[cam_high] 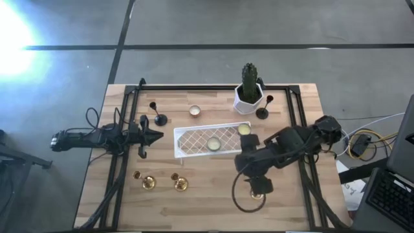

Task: Pick & Place candle stick holders
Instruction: Adjust the shelf

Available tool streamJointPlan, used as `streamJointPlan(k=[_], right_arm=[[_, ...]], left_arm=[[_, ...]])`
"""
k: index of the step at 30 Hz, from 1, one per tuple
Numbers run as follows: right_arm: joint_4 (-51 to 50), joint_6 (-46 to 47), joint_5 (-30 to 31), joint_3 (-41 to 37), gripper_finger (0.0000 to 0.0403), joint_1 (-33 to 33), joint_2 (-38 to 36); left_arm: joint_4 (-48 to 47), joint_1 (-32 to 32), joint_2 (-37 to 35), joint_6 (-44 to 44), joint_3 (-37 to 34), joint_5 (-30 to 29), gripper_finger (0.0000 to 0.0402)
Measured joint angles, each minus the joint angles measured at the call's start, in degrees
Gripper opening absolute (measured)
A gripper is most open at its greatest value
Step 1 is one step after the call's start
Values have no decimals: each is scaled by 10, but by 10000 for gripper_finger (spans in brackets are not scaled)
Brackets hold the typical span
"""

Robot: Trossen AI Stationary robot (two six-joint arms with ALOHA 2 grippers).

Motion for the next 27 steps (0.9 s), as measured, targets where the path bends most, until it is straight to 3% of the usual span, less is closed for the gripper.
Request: streamJointPlan(k=[3, 6, 13, 18, 27], right_arm=[[1, 39, 56, -35, 370, -4, -7], [0, 90, 65, -85, 370, -7, -9], [28, 123, 2, -218, 370, -38, -9], [105, 76, -50, -269, 370, -54, -21], [194, 55, -46, -318, 350, -58, -102]], left_arm=[[0, 0, 0, 0, 0, 0, 37], [0, 0, 0, 0, 0, 0, 37], [0, 0, 0, 0, 0, 0, 37], [0, 0, 0, 0, 0, 0, 37], [0, 0, 0, 0, 0, 0, 37]])
